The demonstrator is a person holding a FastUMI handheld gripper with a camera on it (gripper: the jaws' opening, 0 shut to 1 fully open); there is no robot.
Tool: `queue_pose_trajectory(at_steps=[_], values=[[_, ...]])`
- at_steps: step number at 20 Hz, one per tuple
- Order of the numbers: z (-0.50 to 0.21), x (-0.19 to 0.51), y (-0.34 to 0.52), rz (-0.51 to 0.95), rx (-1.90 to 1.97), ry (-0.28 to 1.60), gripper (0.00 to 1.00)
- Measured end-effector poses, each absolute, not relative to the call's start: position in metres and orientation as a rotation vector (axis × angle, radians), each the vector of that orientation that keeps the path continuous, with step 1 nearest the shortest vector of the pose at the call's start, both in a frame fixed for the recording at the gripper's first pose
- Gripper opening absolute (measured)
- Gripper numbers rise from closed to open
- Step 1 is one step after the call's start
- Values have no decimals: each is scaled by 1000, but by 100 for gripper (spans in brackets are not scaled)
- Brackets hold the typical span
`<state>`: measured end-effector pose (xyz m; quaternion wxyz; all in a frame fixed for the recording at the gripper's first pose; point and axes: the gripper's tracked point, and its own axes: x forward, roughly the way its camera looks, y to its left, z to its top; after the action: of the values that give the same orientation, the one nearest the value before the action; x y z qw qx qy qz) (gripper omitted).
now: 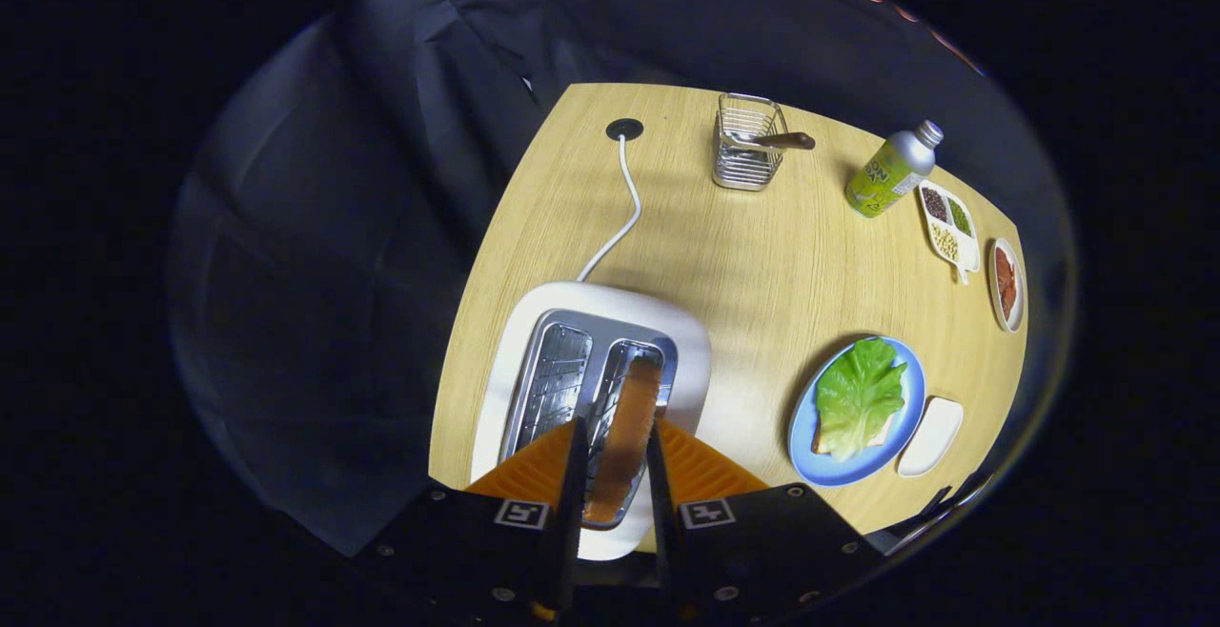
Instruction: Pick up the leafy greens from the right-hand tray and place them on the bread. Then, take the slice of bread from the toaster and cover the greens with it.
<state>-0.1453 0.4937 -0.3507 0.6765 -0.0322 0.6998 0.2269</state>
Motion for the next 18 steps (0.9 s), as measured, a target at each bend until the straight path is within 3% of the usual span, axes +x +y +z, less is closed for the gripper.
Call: queue_pose_trajectory(at_steps=[4, 8, 18], values=[[-348, -148, 498, 517, -6, 1572, 18], [-338, -143, 493, 542, 103, 1560, 14], [-279, -112, 451, 678, 418, 1467, 13]])
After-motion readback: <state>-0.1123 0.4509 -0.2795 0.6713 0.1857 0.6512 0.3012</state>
